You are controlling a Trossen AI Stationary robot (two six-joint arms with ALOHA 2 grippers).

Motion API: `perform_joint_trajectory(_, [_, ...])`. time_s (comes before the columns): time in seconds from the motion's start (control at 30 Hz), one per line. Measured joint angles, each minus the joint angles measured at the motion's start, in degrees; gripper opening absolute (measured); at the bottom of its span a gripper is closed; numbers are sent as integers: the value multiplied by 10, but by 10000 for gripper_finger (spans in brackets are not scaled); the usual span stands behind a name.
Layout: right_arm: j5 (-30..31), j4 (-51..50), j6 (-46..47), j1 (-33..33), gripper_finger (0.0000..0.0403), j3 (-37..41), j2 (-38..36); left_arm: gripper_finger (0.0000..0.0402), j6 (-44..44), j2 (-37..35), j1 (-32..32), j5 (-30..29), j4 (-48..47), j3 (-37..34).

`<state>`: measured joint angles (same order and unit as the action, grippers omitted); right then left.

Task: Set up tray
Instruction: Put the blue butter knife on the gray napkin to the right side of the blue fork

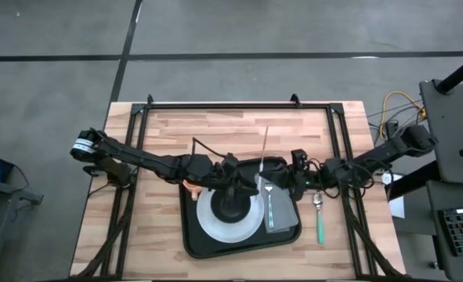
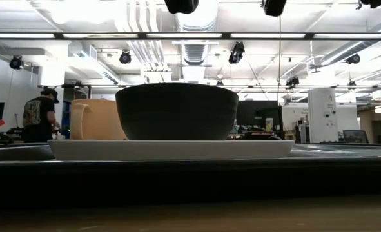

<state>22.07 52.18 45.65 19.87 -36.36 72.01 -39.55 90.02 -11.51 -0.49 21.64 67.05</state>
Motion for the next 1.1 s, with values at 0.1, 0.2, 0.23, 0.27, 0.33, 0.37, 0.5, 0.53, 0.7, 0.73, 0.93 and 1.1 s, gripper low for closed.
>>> perform_joint_trajectory(0.1, [-15, 0, 3, -7, 12, -21, 29, 105, -2, 0, 1, 0, 0, -3])
perform_joint_trajectory(0.2, [-37, -1, 3, -13, 12, -40, 53, 99, -3, 0, 1, 7, 0, -4])
perform_joint_trajectory(0.23, [-43, -1, 3, -14, 12, -42, 57, 91, -7, 0, 0, 10, 0, -4])
perform_joint_trajectory(0.27, [-47, -1, 2, -16, 12, -45, 60, 79, -13, 0, 0, 13, 0, -4])
perform_joint_trajectory(0.33, [-53, -2, 2, -16, 12, -46, 59, 49, -15, 0, 0, 13, 0, -4])
perform_joint_trajectory(0.37, [-54, -4, 2, -16, 12, -46, 57, 33, -17, 0, 0, 13, 1, -4])
perform_joint_trajectory(0.5, [-57, -7, -12, -16, 12, -41, 44, 24, -21, 0, 1, 33, 4, -4])
perform_joint_trajectory(0.53, [-58, -7, -19, -16, 12, -41, 41, 29, -20, 0, 1, 40, 5, -4])
perform_joint_trajectory(0.7, [-110, 13, -27, -15, 12, -41, 33, 110, -23, 0, 0, 87, 32, -6])
perform_joint_trajectory(0.73, [-123, 16, -28, -15, 12, -41, 33, 124, -24, 0, 0, 100, 43, -6])
perform_joint_trajectory(0.93, [-174, 89, -41, -15, 12, -41, 48, 169, -25, 0, 1, 159, 99, -6])
perform_joint_trajectory(1.1, [-194, 110, -53, -15, 12, -46, 62, 172, -25, 0, 1, 194, 123, -6])
